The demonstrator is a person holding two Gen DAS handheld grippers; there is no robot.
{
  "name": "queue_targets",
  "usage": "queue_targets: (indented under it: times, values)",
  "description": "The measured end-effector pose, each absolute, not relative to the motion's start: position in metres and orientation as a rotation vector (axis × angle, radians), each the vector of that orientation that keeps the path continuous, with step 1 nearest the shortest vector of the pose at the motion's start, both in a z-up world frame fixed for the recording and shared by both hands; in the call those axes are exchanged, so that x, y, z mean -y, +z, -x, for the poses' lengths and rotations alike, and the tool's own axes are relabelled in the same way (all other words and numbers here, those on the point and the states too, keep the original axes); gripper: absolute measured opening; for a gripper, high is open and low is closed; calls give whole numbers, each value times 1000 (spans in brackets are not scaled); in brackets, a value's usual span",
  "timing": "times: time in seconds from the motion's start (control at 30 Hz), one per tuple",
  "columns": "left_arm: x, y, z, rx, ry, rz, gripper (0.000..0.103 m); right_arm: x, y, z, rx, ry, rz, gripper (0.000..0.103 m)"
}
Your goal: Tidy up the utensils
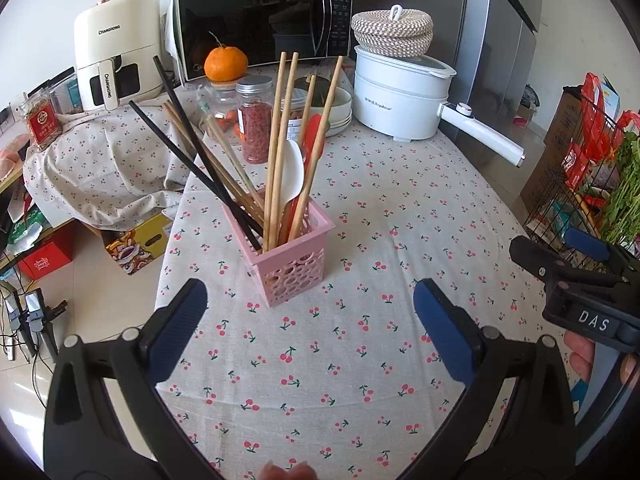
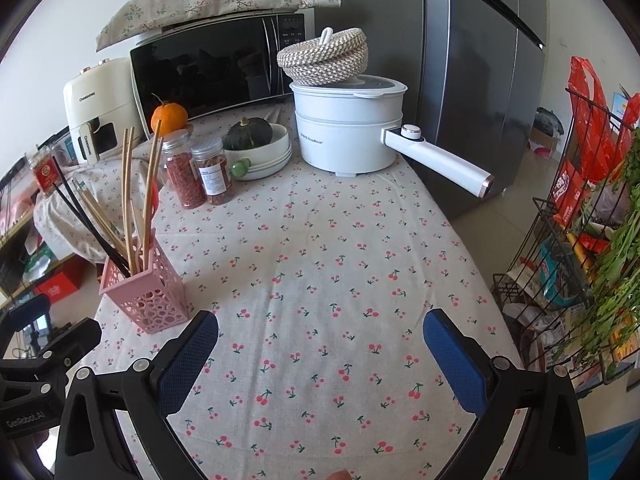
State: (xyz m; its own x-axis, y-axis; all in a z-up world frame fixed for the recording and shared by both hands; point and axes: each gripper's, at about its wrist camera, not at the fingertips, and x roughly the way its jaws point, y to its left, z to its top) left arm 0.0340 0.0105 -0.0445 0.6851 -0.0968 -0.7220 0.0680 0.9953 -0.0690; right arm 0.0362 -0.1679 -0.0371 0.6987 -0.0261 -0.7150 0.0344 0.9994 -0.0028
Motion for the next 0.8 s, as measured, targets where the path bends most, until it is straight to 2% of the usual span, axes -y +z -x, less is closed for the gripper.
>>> queue_targets:
  times: [0.8]
  values:
    - [-10,-44,-34,-810,-91,28,102,166,-41,-34,-806,-36,-16,103]
